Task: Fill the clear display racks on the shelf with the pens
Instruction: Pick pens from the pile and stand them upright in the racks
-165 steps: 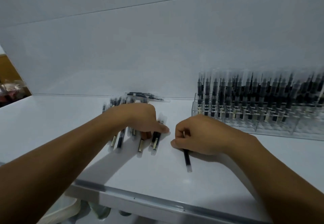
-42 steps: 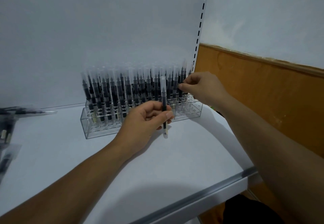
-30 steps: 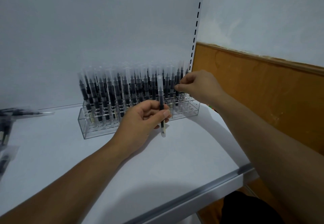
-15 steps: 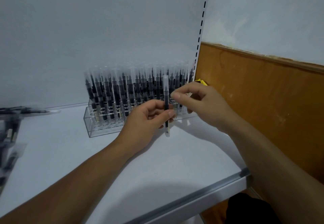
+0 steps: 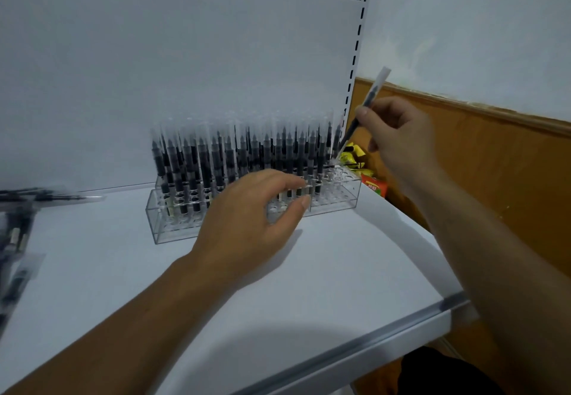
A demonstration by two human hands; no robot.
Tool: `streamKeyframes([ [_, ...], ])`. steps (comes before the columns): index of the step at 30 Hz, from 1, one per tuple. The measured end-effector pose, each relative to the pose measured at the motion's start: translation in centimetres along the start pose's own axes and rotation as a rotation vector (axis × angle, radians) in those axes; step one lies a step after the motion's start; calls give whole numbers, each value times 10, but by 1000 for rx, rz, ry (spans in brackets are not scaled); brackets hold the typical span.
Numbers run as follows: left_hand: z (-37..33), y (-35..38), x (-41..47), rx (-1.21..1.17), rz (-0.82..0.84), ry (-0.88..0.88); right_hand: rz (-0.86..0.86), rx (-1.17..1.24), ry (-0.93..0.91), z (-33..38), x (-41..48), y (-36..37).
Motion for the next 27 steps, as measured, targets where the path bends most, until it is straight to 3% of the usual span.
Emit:
streamKeyframes([
  [4,3,-5,1,171,-12,-14,34,-137,30,-12,10,5],
  [8,14,2,-4,269,159,-151,71,-201,43,-22,14,11],
  [16,18,7,-3,283,181,-164,235,-437,128,-33,18,19],
  [27,19,6,-5,279,192,-143,284,-456,222,-34,15,14],
])
Point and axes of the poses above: each hand's wrist, its own x-axis towards the middle knuckle, its own y-axis out of the palm, z = x × y, the point moved 1 cm from there along x, towards the middle knuckle, and after that the axes turned 15 degrees about z, right-handed, at the moved point
